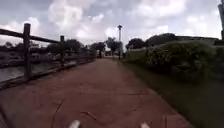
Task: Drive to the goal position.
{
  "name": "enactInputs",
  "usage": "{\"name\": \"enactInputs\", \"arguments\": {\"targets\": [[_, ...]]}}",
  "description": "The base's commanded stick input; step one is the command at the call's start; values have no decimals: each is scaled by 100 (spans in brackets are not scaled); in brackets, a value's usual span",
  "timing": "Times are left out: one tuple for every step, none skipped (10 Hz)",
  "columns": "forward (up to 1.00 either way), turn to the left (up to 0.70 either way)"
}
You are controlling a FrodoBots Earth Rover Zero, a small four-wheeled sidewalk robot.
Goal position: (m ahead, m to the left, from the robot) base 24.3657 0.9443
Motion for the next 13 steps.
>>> {"name": "enactInputs", "arguments": {"targets": [[70,0],[70,0],[70,0],[70,0],[70,0],[70,0],[70,0],[70,0],[70,0],[70,0],[70,0],[70,0],[70,0]]}}
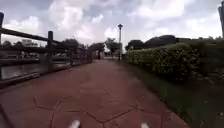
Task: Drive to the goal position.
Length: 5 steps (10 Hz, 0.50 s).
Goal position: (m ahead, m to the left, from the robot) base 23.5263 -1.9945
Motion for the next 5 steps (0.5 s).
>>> {"name": "enactInputs", "arguments": {"targets": [[70,0],[70,0],[70,0],[70,0],[70,0]]}}
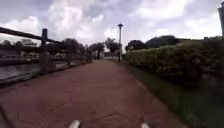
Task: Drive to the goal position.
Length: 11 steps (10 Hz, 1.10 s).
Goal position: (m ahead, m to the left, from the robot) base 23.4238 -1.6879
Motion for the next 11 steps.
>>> {"name": "enactInputs", "arguments": {"targets": [[70,0],[70,0],[70,0],[70,0],[70,0],[70,0],[70,0],[70,0],[70,0],[70,0],[70,8]]}}
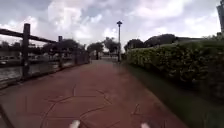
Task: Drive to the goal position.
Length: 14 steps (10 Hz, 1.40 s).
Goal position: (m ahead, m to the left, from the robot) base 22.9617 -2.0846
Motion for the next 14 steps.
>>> {"name": "enactInputs", "arguments": {"targets": [[70,35],[70,35],[70,35],[70,35],[70,17],[70,0],[70,0],[70,0],[70,0],[70,0],[70,0],[70,0],[70,0],[70,0]]}}
